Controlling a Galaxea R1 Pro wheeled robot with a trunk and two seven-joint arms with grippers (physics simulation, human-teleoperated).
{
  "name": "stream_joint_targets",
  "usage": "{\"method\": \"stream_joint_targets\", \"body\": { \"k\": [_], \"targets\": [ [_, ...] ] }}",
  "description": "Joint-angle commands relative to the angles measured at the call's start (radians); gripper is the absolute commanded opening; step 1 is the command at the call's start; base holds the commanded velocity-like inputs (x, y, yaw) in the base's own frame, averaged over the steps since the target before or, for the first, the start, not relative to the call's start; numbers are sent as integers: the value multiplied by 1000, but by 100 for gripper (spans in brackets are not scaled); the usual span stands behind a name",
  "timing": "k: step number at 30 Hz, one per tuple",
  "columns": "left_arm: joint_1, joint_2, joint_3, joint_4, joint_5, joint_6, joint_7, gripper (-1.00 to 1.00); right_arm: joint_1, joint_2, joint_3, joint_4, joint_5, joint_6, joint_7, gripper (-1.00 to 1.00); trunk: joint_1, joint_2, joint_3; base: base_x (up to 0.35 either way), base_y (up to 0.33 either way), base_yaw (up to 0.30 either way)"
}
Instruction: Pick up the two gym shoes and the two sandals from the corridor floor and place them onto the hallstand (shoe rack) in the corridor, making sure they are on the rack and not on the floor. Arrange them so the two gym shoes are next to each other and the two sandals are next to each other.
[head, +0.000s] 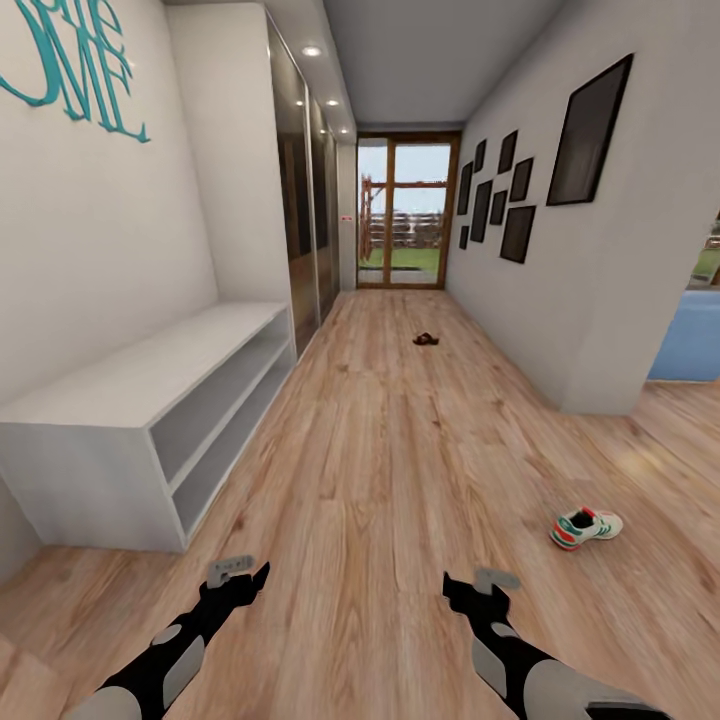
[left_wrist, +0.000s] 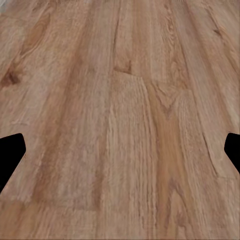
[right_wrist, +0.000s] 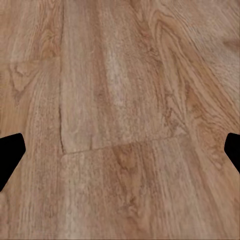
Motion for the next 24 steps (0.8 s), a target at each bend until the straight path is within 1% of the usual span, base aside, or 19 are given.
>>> {"method": "stream_joint_targets", "body": {
  "k": [1, 24],
  "targets": [
    [-1, 1, -8, 1, 10, -4, -2, 100, -1, 0, -4, 1, -5, -4, 1, 100, 0, 0, -1, 340, 84, 0],
    [-1, 1, -8, 1, 10, -4, -2, 100, -1, -1, -7, 1, -5, -4, 1, 100, 0, 0, -1, 341, 69, 0]
  ]
}}
